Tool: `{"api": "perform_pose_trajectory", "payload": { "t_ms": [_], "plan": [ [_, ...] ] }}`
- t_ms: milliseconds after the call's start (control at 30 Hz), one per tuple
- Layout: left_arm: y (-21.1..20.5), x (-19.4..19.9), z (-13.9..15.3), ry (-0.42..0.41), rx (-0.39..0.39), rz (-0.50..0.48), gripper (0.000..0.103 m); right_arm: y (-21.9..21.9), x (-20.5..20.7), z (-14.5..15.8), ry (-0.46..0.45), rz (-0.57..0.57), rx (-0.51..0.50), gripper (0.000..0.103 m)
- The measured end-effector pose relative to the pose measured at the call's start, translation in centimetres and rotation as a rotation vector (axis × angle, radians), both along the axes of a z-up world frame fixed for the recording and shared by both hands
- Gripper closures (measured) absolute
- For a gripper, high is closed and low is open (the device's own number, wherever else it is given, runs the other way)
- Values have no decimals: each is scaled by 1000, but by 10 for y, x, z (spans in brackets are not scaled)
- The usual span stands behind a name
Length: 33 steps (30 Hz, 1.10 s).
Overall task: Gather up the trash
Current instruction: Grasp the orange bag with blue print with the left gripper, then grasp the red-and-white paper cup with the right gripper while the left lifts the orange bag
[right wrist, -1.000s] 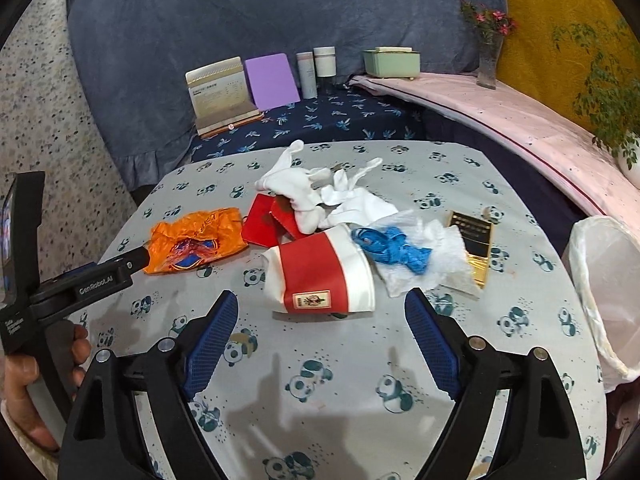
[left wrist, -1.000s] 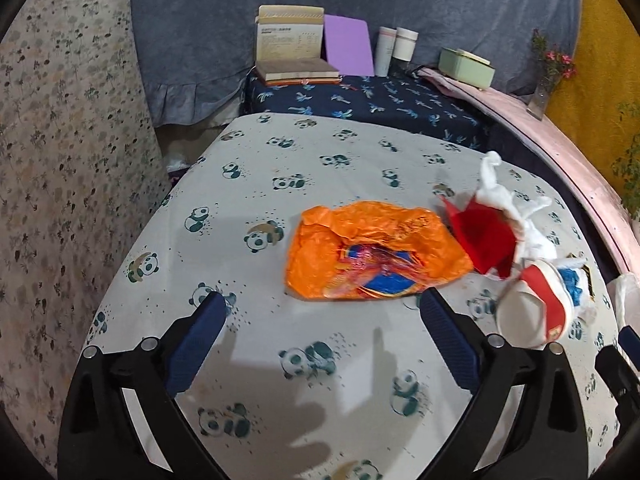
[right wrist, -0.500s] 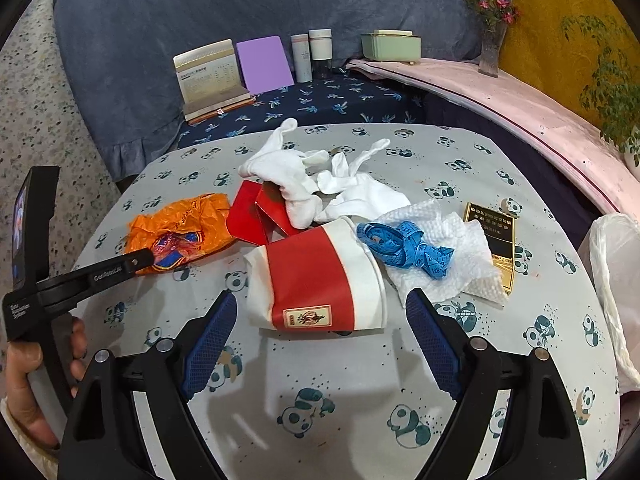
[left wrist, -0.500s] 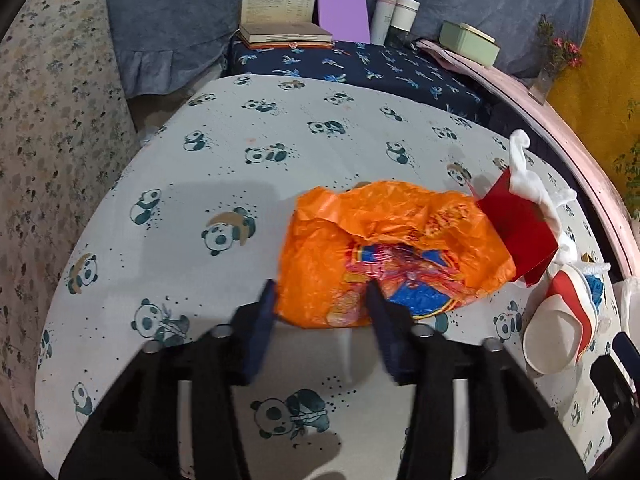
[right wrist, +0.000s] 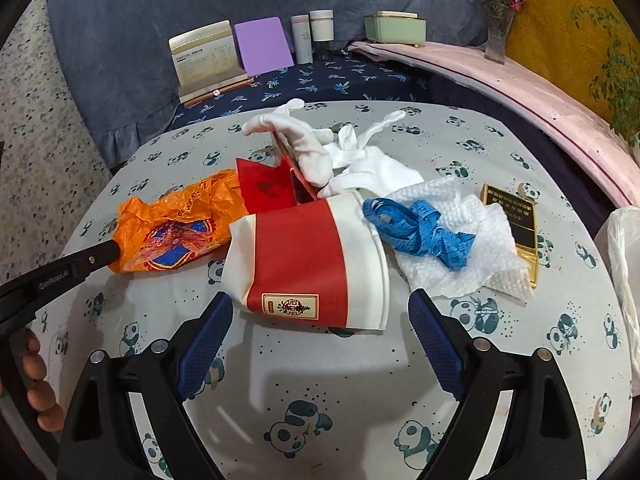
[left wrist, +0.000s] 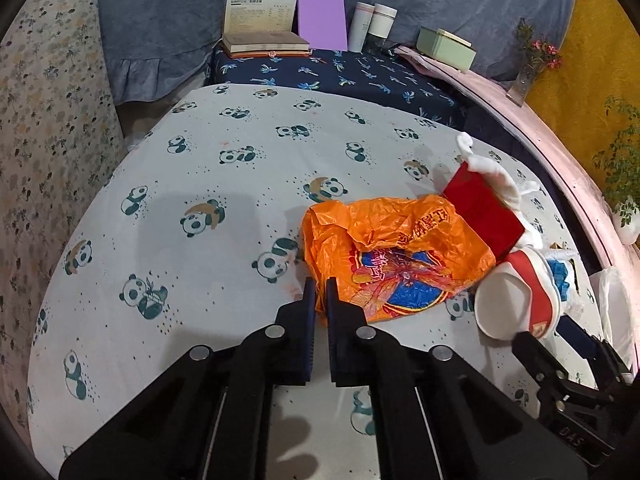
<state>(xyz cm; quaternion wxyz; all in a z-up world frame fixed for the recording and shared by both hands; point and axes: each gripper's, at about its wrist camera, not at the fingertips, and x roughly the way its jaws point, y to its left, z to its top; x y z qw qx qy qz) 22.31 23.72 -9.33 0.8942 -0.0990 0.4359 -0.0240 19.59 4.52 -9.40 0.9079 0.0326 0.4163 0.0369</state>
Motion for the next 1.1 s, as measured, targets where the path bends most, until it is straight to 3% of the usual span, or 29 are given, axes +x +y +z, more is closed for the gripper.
{"api": "perform_pose_trajectory", "payload": {
  "t_ms": [567,1100],
  "plan": [
    [-9,-12,-1,4,-10,-10,98,2,16,-2,-2,1,101,21],
    [-34,-52,55,-89,-17,-39,99,-19,-40,66,-169,11,140,21]
  ]
}}
